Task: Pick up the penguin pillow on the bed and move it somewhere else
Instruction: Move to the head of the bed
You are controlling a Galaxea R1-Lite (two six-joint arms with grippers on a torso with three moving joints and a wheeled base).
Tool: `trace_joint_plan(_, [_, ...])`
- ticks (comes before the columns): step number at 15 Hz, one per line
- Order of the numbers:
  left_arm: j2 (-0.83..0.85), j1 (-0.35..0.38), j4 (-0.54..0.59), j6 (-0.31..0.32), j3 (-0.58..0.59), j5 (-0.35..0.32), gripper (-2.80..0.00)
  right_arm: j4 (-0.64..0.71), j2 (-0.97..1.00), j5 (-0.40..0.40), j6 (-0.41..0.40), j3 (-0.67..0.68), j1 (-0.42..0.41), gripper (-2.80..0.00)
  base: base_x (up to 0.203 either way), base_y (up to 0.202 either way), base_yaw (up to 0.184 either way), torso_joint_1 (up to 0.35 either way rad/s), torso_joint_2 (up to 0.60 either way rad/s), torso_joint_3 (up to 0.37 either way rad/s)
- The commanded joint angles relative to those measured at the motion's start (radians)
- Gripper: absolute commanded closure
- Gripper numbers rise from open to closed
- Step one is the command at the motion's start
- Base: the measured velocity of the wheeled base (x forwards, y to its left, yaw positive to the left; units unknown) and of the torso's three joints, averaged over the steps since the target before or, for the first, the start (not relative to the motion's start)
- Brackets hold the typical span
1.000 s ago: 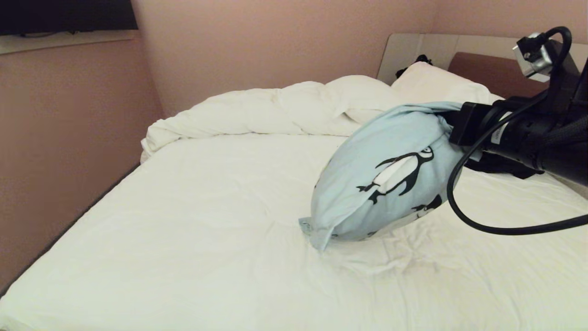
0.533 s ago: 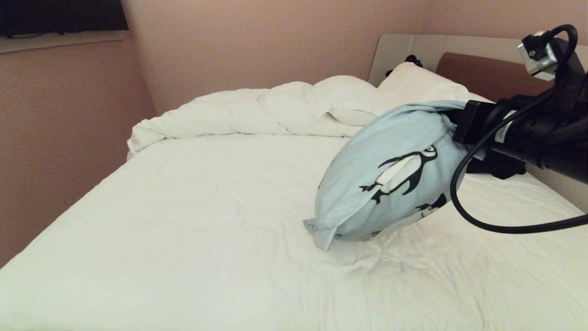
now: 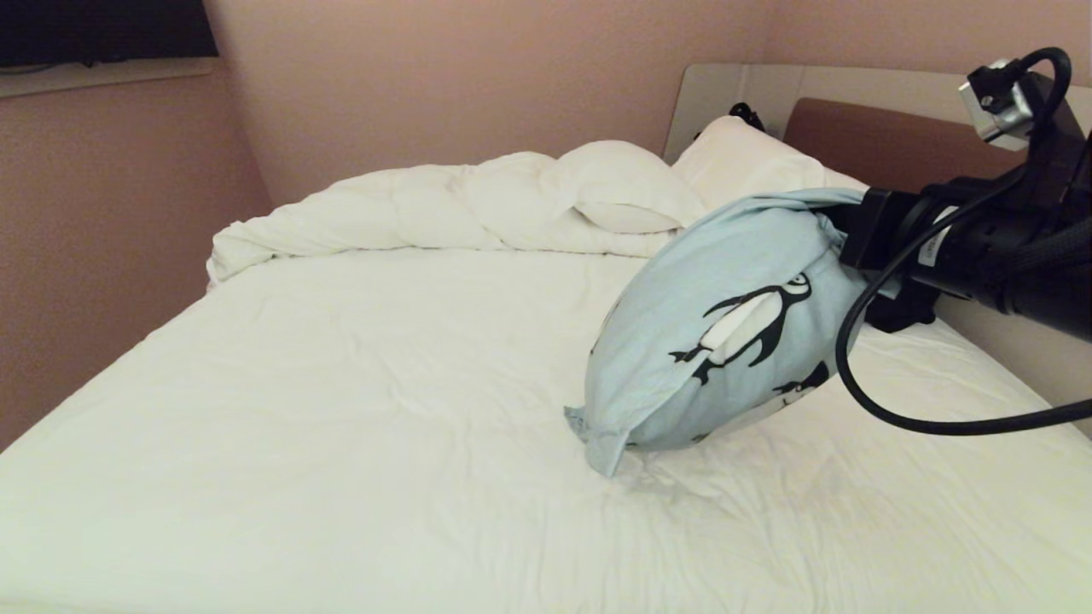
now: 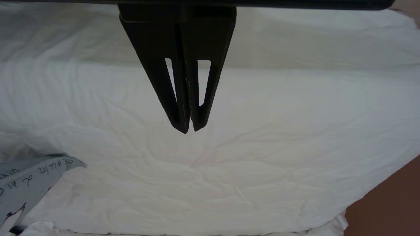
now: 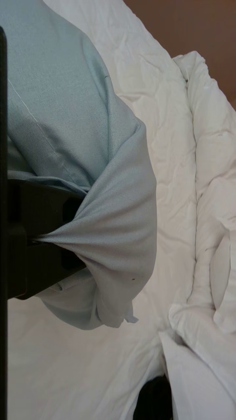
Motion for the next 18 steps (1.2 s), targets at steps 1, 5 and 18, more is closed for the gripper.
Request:
trace_joint_plan(1, [0.000,0.000,0.000,0.000,0.000,0.000,0.00,-0.003,0.002,-0.002,0.000,0.000,0.001,0.00,0.000,-0.194,-0.001,0.011,0.00,0.007])
trace_joint_plan(5, [0.000,0.000,0.000,0.000,0.000,0.000,0.00,-0.003,-0.001,-0.002,0.001,0.001,0.001,0.00,0.000,-0.193,-0.001,0.002,0.00,0.000])
trace_joint_plan(18, [0.000,0.000,0.000,0.000,0.000,0.000,0.00,-0.003,0.001,-0.002,0.000,-0.001,-0.009,0.00,0.000,-0.103,0.001,0.003,0.00,0.001])
